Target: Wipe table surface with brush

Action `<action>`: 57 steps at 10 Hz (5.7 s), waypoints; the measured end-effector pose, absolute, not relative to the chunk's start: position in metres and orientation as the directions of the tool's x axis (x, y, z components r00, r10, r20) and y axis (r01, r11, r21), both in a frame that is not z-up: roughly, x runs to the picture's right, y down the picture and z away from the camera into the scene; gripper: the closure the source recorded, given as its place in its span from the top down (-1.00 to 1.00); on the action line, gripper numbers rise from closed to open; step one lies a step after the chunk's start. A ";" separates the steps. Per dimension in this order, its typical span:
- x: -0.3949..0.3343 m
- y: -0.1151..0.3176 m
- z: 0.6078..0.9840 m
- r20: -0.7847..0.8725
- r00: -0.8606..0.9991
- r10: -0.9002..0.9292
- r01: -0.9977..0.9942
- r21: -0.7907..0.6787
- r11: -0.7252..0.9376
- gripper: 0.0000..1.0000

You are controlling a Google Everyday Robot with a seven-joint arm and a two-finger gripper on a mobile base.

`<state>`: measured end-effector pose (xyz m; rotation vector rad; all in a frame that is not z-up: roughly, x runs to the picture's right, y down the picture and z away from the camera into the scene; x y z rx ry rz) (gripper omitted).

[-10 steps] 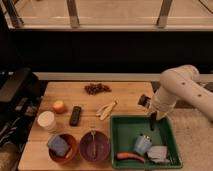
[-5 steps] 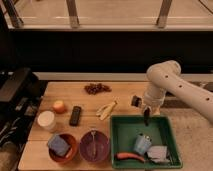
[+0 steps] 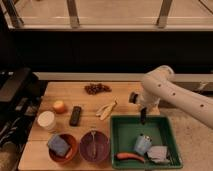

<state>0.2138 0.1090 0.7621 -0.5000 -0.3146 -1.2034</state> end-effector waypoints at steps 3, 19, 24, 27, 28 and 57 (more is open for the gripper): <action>0.208 0.099 0.783 0.449 0.274 -0.850 0.959 -0.198 0.204 -1.00; 0.182 0.083 0.836 0.541 0.195 -0.818 0.979 -0.161 0.127 -1.00; 0.195 0.109 0.834 0.578 0.235 -0.781 0.972 -0.154 0.179 -1.00; 0.230 0.114 0.829 0.579 0.310 -0.754 0.950 -0.210 0.229 -1.00; 0.240 0.111 0.831 0.576 0.321 -0.752 0.946 -0.224 0.233 -1.00; 0.176 0.082 0.858 0.580 0.113 -0.807 0.992 -0.114 0.057 -1.00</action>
